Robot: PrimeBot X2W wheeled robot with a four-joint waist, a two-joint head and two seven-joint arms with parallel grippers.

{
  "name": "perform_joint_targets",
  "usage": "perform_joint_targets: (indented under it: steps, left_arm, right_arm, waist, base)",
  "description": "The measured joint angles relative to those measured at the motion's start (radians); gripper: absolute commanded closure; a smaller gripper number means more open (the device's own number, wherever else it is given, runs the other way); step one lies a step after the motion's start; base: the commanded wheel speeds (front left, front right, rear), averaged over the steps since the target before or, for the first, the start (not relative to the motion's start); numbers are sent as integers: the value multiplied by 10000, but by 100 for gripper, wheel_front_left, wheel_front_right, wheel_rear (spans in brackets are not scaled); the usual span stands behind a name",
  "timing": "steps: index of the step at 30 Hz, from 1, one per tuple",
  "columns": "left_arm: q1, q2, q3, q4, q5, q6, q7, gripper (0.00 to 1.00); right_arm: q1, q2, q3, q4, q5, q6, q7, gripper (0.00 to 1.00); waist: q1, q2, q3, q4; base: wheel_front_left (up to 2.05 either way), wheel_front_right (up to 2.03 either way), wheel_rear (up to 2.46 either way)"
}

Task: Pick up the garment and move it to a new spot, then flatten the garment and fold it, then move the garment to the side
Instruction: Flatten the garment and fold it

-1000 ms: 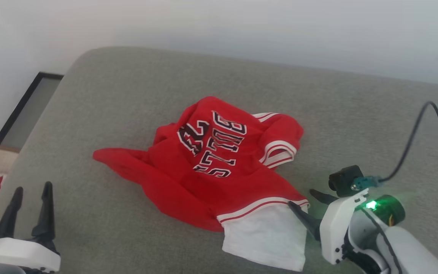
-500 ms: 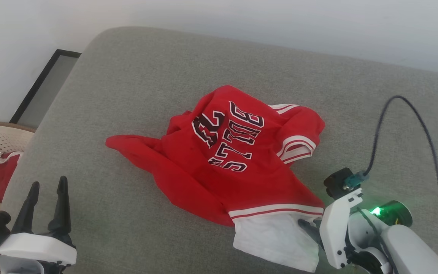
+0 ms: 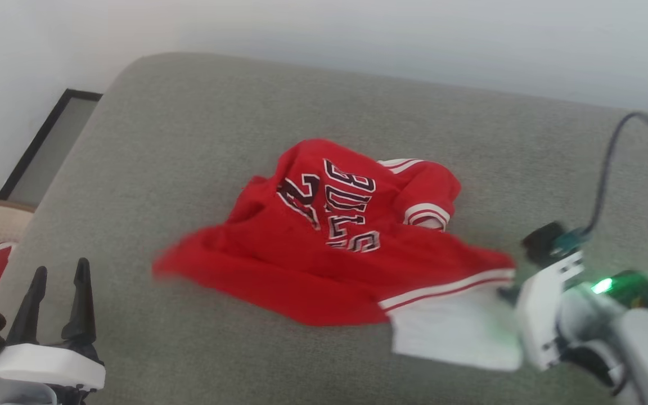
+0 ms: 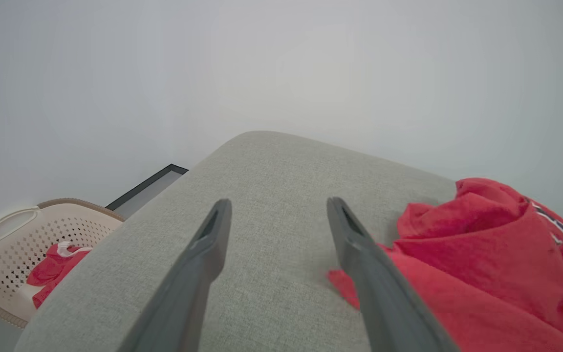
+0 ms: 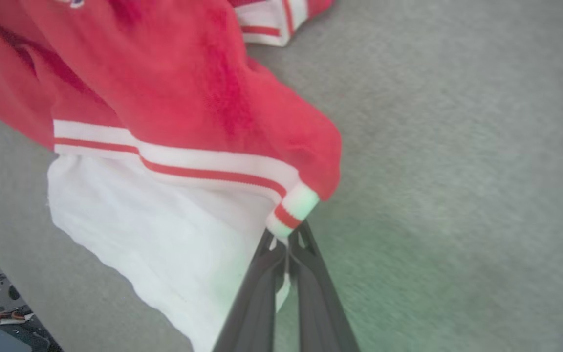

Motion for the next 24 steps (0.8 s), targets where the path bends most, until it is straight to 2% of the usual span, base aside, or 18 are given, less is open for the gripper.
perform_joint_targets:
  steps: [7,14,18,24]
  left_arm:
    - [105,31,35,-111,54,-27,0,0]
    - [-52,159,-155,-217,4,-27,0,0]
    - [-109,186,-307,-217,-27,-27,0,0]
    - [-458,226,-510,-232,-84,-29,0,0]
  right_arm:
    - [-329,-1195,-1250,-199,-69,0,493,100]
    - [-891,-2238,-2309,282,-163,0,926,100]
    - [-1250,-2349,-2612,949,-215,0,974,100]
    - [-1863,-1875,-2614,2389,-213,0,552,100]
  waist:
    - [0,0,-58,-411]
    - [0,0,180,-582]
    - [0,0,369,-594]
    - [0,0,655,-502]
  base:
    - [0,0,0]
    - [0,0,0]
    - [0,0,0]
    - [0,0,0]
